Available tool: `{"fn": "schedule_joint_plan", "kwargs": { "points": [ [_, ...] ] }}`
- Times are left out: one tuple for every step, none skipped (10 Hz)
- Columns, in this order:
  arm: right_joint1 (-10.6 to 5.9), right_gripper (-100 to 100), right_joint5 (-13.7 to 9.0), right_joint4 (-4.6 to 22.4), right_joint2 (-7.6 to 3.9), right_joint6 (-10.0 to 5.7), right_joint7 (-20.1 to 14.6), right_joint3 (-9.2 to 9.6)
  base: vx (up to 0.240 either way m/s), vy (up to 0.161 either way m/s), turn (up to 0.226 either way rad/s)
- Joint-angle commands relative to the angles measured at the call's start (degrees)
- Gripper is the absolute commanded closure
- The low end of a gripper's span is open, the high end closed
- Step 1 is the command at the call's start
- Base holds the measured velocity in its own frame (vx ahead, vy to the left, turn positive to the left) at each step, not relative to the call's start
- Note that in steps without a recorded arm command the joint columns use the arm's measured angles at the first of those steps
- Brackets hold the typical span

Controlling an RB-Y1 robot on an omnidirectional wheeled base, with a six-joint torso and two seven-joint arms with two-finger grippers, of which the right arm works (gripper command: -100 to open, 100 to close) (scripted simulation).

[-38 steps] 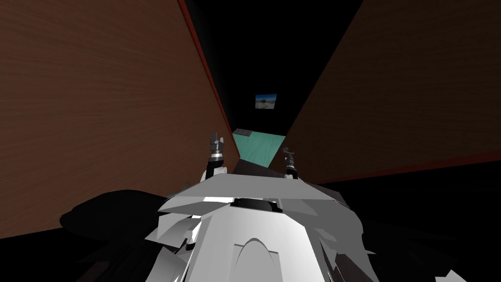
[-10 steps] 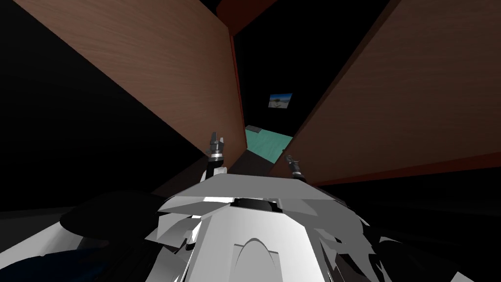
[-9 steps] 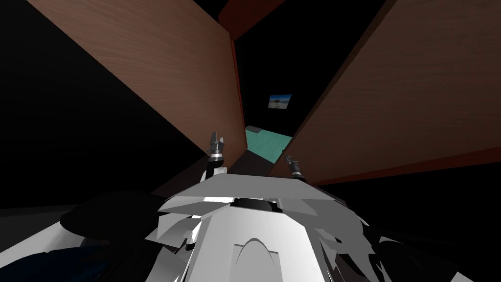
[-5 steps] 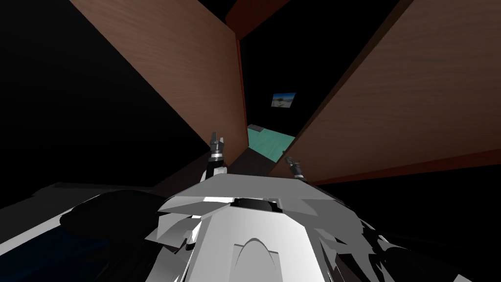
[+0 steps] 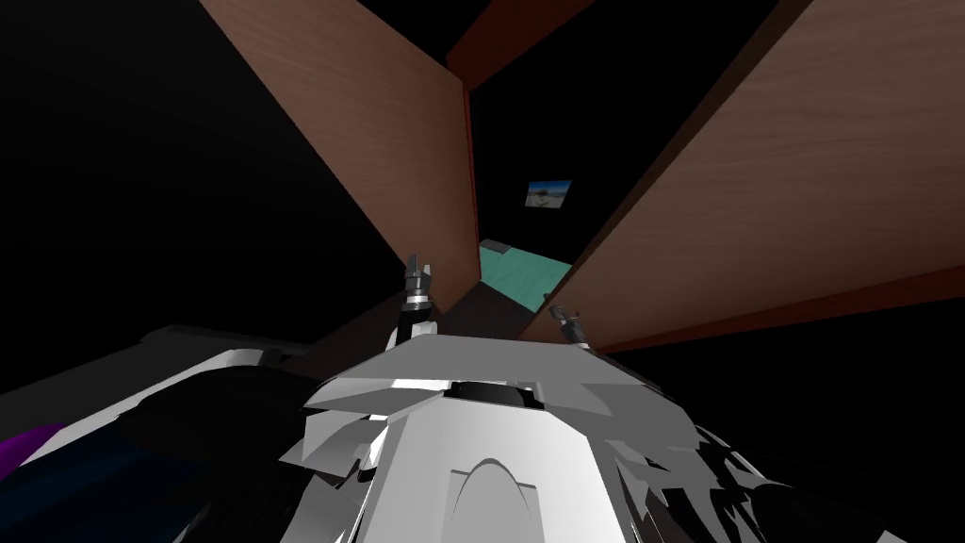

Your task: Pull the door open

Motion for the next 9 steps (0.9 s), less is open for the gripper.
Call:
{"fn": "schedule_joint_plan", "kwargs": {
  "points": [
    [0.85, 100, 0.07, 0.18, -0.44, -1.27, -0.36, 0.22, -0.149, -0.028, 0.193],
    [0.85, 100, 0.07, 0.18, -0.44, -1.27, -0.36, 0.22, -0.178, -0.057, 0.127],
    [1.56, 100, 0.12, 0.34, -0.81, -2.34, -0.66, 0.41, -0.183, -0.103, 0.158],
    [2.09, 100, 0.16, 0.45, -1.08, -3.13, -0.88, 0.54, -0.208, -0.074, 0.201],
    [2.62, 100, 0.2, 0.57, -1.36, -3.93, -1.11, 0.68, -0.218, -0.054, 0.164],
    [3.14, 100, 0.24, 0.68, -1.63, -4.71, -1.33, 0.82, -0.204, -0.063, 0.176],
    [3.62, 100, 0.28, 0.79, -1.88, -5.42, -1.53, 0.94, -0.184, -0.063, 0.177],
    [4.03, 100, 0.31, 0.88, -2.09, -6.03, -1.7, 1.05, -0.223, -0.053, 0.144],
    [4.44, 100, 0.34, 0.97, -2.31, -6.66, -1.88, 1.16, -0.222, -0.068, 0.122]
  ]
}}
